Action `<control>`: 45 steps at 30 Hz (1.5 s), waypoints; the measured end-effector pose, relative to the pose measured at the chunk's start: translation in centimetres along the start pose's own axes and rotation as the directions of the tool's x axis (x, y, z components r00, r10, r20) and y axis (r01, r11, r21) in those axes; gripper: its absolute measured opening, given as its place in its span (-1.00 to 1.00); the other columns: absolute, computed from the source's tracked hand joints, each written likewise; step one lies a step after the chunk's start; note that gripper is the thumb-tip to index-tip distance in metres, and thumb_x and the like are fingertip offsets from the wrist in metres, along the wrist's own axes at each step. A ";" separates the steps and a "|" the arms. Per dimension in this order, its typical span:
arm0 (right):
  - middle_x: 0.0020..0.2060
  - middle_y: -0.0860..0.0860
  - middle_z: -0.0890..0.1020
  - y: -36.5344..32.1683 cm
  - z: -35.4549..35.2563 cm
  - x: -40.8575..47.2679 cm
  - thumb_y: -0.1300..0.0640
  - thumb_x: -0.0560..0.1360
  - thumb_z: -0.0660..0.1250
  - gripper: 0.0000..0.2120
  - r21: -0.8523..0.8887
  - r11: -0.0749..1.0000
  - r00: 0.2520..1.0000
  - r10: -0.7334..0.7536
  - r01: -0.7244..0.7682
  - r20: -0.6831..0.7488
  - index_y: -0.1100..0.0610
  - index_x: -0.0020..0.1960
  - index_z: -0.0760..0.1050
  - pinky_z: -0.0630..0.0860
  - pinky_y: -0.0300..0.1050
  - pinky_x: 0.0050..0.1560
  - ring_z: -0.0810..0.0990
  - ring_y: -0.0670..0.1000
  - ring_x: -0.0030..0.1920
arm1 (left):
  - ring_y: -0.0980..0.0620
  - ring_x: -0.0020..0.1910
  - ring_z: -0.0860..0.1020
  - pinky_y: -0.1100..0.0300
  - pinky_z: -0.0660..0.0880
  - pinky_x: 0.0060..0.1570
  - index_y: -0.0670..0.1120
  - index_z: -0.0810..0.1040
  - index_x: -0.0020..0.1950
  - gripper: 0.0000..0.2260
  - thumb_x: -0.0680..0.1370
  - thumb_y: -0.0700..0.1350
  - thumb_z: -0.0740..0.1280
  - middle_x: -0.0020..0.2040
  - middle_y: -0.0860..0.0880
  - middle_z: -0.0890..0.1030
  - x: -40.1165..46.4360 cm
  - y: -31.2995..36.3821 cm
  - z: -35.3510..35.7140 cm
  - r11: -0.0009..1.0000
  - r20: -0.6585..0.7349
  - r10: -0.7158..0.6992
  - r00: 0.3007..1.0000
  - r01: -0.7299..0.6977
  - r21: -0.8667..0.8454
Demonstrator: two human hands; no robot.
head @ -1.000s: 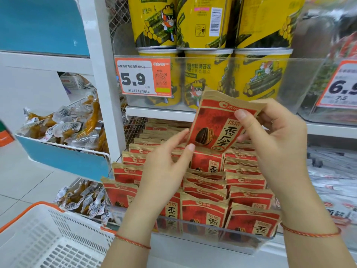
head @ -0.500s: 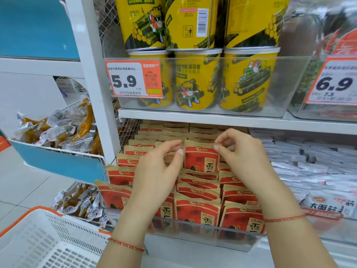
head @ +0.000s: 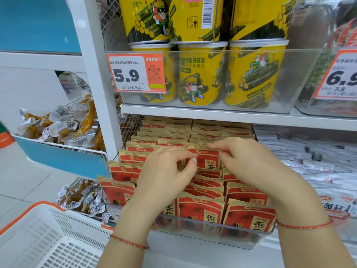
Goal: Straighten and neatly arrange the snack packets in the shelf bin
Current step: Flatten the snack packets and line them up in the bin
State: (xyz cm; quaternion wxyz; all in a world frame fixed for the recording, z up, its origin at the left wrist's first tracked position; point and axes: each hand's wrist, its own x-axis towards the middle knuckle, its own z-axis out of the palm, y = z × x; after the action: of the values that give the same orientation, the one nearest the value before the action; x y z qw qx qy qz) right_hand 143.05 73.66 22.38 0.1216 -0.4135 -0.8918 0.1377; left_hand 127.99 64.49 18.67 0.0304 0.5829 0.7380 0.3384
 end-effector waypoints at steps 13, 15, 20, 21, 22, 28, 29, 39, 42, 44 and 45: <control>0.31 -0.03 0.52 0.1 0.5 0.6 0.14 0.56 0.09 -0.57 -0.059 0.998 0.996 0.038 -0.033 0.076 -0.17 0.36 0.43 0.40 -0.10 0.05 0.49 0.04 0.25 | 0.26 0.16 0.39 0.18 0.25 0.27 0.15 0.59 0.07 -0.76 0.61 0.12 0.14 0.02 0.29 0.55 -0.1 0.1 0.0 0.992 0.126 0.071 0.990 -0.083 0.093; 0.28 -0.02 0.54 0.2 0.7 0.5 0.14 0.55 0.11 -0.58 -0.030 0.999 0.997 0.037 -0.035 0.067 -0.15 0.35 0.44 0.43 -0.09 0.07 0.51 0.04 0.21 | 0.25 0.24 0.38 0.20 0.11 0.41 0.10 0.62 0.13 -0.57 0.65 0.16 -0.02 0.14 0.23 0.58 -0.1 0.1 0.1 0.981 0.168 0.104 0.980 -0.129 0.146; -0.18 -0.12 0.58 0.4 1.1 0.6 0.11 0.58 0.12 -0.66 0.049 0.997 0.998 0.059 -0.059 -0.005 -0.14 0.25 0.52 0.35 -0.14 -0.16 0.43 -0.05 -0.17 | 0.31 0.16 0.38 0.40 -0.14 0.41 0.09 0.66 0.06 -0.32 0.61 0.24 -0.25 0.03 0.21 0.62 -0.1 -0.2 0.5 0.977 0.111 0.155 0.982 -0.169 0.128; -0.24 -0.13 0.56 0.4 1.1 0.6 0.06 0.60 0.12 -0.70 0.060 0.996 0.998 0.065 -0.064 -0.023 -0.12 0.19 0.56 0.39 -0.13 -0.15 0.47 -0.04 -0.15 | 0.32 0.14 0.39 0.41 -0.14 0.42 0.09 0.67 0.04 -0.33 0.61 0.25 -0.24 0.00 0.20 0.63 0.0 -0.4 0.6 0.978 0.087 0.172 0.981 -0.181 0.108; -0.27 -0.11 0.59 0.4 1.1 0.6 -0.01 0.61 0.11 -0.72 0.081 0.994 0.997 0.073 -0.070 -0.034 -0.09 0.06 0.61 0.44 -0.09 -0.12 0.53 0.00 -0.13 | 0.33 0.13 0.41 0.41 -0.13 0.43 0.09 0.68 0.02 -0.34 0.61 0.25 -0.22 -0.02 0.20 0.64 0.0 -0.6 0.6 0.979 0.061 0.182 0.981 -0.187 0.078; -0.17 0.09 0.65 0.0 0.5 0.3 -0.34 0.53 -0.15 -0.25 0.257 0.960 0.991 0.124 -0.107 -0.049 0.18 0.02 0.62 0.47 -0.01 0.04 0.57 0.10 -0.04 | 0.29 0.16 0.48 0.34 0.05 0.44 0.11 0.68 0.01 -0.50 0.64 0.16 -0.06 -0.03 0.31 0.61 0.0 -0.4 -0.8 0.958 -0.175 0.191 0.966 -0.222 -0.180; -0.10 0.13 0.66 0.0 0.3 0.2 -0.37 0.50 -0.17 -0.20 0.327 0.941 0.990 0.120 -0.091 -0.071 0.21 0.07 0.60 0.44 -0.01 0.06 0.57 0.10 0.00 | 0.29 0.16 0.48 0.32 0.12 0.42 0.11 0.67 0.02 -0.53 0.65 0.13 -0.04 -0.02 0.31 0.61 -0.1 -0.3 -1.1 0.949 -0.222 0.190 0.956 -0.237 -0.209; -0.13 -0.17 0.65 0.5 1.2 1.0 0.03 0.34 0.54 -0.67 0.365 0.931 1.000 0.027 -0.022 -0.009 -0.10 0.03 0.50 0.54 -0.03 0.11 0.60 -0.18 -0.06 | 0.15 0.19 0.53 0.19 0.44 0.16 0.16 0.63 0.06 -0.63 0.64 0.11 0.02 0.08 0.27 0.59 -0.3 0.2 -2.5 0.877 -0.339 0.108 0.935 -0.250 -0.409; -0.16 -0.19 0.62 0.3 1.2 0.8 0.05 0.34 0.54 -0.66 0.324 0.946 0.998 0.023 -0.002 -0.061 -0.09 0.00 0.45 0.53 -0.01 0.05 0.59 -0.15 -0.09 | 0.12 0.18 0.54 0.15 0.44 0.17 0.15 0.64 0.04 -0.66 0.63 0.10 0.06 0.06 0.25 0.61 -0.5 0.3 -2.8 0.872 -0.328 0.133 0.935 -0.268 -0.410; -0.13 -0.17 0.62 0.3 1.1 0.7 0.05 0.35 0.53 -0.67 0.278 0.960 0.986 0.016 0.031 -0.166 -0.07 0.01 0.44 0.51 0.02 0.03 0.58 -0.07 -0.05 | 0.08 0.18 0.55 0.09 0.45 0.19 0.13 0.66 0.01 -0.66 0.63 0.10 0.09 0.04 0.22 0.64 -0.5 0.4 -2.9 0.866 -0.337 0.142 0.931 -0.282 -0.414; -0.12 -0.16 0.62 0.3 1.0 0.6 0.06 0.36 0.52 -0.68 0.267 0.963 0.974 0.015 0.047 -0.225 -0.07 0.00 0.44 0.50 0.02 0.02 0.58 -0.03 -0.04 | 0.07 0.18 0.56 0.06 0.45 0.20 0.11 0.67 0.00 -0.67 0.62 0.10 0.10 0.04 0.21 0.65 -0.5 0.4 -2.9 0.862 -0.341 0.142 0.929 -0.286 -0.418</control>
State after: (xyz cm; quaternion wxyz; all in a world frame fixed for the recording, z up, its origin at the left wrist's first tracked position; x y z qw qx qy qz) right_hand 142.51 74.17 21.42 0.2781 -0.3986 -0.8484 0.2096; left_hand 127.20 62.72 20.94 0.0178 0.5801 0.5622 0.5891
